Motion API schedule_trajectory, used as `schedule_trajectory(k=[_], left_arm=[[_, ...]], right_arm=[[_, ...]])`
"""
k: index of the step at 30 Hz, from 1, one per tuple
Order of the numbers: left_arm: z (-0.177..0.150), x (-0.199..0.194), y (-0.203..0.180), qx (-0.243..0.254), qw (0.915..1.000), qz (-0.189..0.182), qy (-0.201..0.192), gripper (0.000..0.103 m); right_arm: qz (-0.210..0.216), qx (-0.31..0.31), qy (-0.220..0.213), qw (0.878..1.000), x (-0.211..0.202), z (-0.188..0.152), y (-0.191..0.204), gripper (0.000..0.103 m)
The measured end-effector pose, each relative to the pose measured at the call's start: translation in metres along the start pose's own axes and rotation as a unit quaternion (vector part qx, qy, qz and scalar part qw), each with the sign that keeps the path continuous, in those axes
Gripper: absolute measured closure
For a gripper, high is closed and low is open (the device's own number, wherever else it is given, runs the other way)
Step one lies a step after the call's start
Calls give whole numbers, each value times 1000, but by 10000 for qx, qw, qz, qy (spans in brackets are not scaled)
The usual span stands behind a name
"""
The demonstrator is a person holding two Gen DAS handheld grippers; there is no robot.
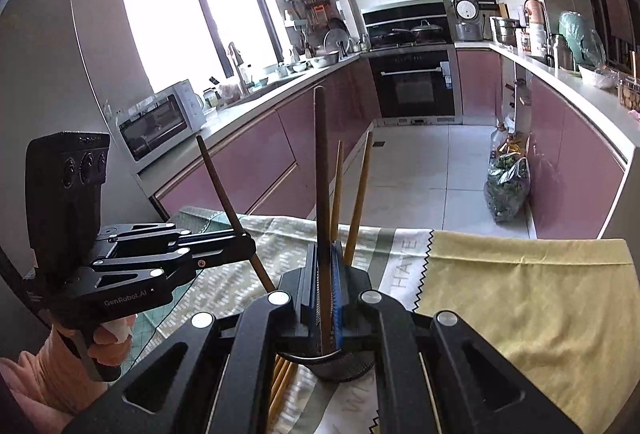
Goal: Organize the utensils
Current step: 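Raise the left gripper's chopstick into the mesh cup while the right gripper releases its own there, then return both open grippers to the remaining chopsticks on the cloth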
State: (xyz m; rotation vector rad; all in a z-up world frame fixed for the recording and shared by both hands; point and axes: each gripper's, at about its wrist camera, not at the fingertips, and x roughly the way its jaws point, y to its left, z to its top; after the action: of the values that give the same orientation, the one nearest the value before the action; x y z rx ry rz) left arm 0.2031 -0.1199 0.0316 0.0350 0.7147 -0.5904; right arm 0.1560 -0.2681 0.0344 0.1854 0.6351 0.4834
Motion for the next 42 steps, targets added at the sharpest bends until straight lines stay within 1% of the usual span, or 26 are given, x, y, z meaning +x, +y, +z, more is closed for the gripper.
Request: schedule_trajectory(k=[2,6,7,9,12,14,19,22,26,30,34,36,38,40,42], left_arm=[[3,5,4,-24,10000,-25,23,95],[7,15,7,-34,9999,69,78,95],[6,18,7,-42,9999,118,94,94],[7,26,7,-45,9998,96,137,89],[4,28,9,-128,9998,144,99,83],[1,26,10,-133,9997,177,45,81],[-10,14,10,-173,9995,244,-105,77],[-19,4,12,-194,9992,301,-195,76],[-31,-15,17,-230,9985,346,-361,71],[-53,-32,24,-258,9978,445,-407,68],[-79,-38,27,-212,9976,602,-255,65],[-94,-36,30,-251,9979,593,-116,65],[-106,-31,32,-302,9977,601,33,65],[-120,-24,35,-332,9968,707,193,65],[-134,-16,39,-409,9962,660,395,65]], right_arm=[[7,36,90,10000,6,-2,0,97],[5,177,151,9997,15,-2,-3,95],[-1,225,150,9996,17,-2,-6,95],[-1,395,133,9991,19,-2,-10,89],[31,470,58,9989,19,-1,-13,87],[52,500,26,9987,19,-2,-14,84],[70,483,36,9988,17,-7,-11,84],[71,421,-41,9991,11,-11,-5,84],[157,221,-153,9995,-4,-20,8,74],[286,-78,-113,9995,-15,-35,25,74],[413,-247,36,9988,-20,-52,40,74],[451,-260,140,9985,-18,-60,44,74],[462,-258,307,9981,-12,-73,48,74],[518,-165,521,9972,-2,-85,48,74],[541,-62,728,9959,8,-97,48,74]])
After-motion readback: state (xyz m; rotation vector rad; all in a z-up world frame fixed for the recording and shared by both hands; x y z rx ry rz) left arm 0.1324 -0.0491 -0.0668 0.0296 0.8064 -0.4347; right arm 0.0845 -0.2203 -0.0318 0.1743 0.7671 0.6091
